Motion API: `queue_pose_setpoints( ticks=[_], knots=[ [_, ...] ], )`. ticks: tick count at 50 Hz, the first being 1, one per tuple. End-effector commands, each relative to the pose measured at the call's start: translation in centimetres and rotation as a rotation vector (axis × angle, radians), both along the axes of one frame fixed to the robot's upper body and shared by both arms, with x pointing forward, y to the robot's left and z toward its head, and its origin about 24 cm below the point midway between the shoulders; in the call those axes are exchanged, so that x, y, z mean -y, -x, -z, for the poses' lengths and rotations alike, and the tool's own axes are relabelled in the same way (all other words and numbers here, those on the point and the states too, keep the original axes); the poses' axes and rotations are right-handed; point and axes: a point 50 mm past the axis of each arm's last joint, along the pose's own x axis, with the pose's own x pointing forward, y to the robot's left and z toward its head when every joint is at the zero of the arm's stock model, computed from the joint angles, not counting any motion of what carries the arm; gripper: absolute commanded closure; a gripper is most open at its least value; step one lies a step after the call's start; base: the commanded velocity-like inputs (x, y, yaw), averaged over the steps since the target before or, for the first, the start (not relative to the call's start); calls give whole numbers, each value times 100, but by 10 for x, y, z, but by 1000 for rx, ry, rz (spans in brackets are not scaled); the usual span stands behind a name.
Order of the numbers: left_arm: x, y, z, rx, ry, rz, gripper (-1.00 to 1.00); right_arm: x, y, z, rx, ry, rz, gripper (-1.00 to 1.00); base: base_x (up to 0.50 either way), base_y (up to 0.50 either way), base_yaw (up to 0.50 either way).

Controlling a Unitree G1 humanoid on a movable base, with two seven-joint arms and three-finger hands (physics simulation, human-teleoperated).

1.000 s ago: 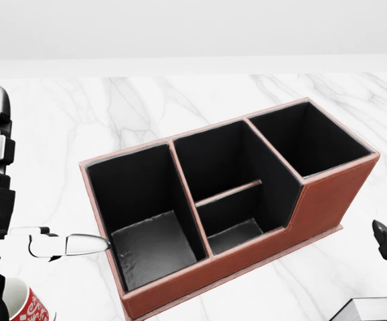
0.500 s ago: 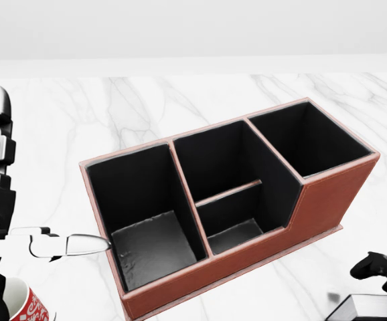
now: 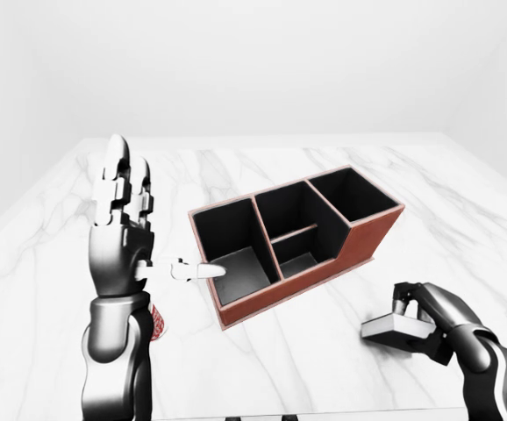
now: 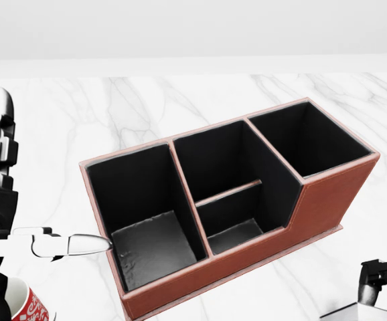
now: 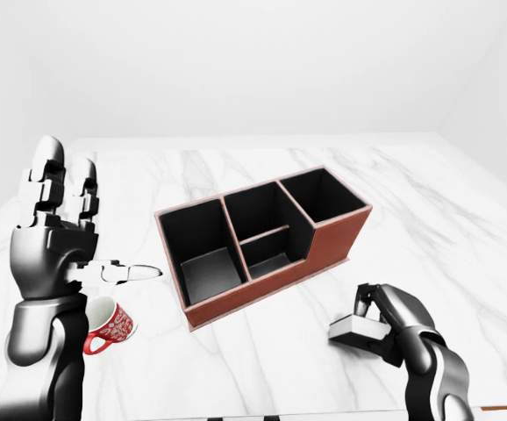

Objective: Pick up the book and place it in the back compartment of the caddy.

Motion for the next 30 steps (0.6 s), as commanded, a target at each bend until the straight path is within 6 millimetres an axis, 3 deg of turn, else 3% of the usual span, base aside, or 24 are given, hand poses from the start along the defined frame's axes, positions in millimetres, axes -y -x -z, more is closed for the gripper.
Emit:
queue_pose_setpoints(
  ticks=[1, 7, 12, 23, 30],
  knots=[
    [1, 0, 1, -6, 0, 3, -100, -4, -3, -23, 76, 10, -24, 100, 0, 0, 0],
    [1, -1, 2, -8, 0, 3, -100, -6, -8, -37, 101, 18, -33, 100, 0, 0, 0],
    [1, 0, -1, 4, 1, 3, -100, -10, -12, -61, 142, 28, -53, 100, 0, 0, 0],
    [0, 2, -4, 21, 4, 0, -100, -34, -23, -132, 416, 111, -109, 100, 0, 0, 0],
    [0, 1, -3, 17, 5, 1, -100, -49, -26, -158, 525, 166, -175, 100, 0, 0, 0]
  ],
)
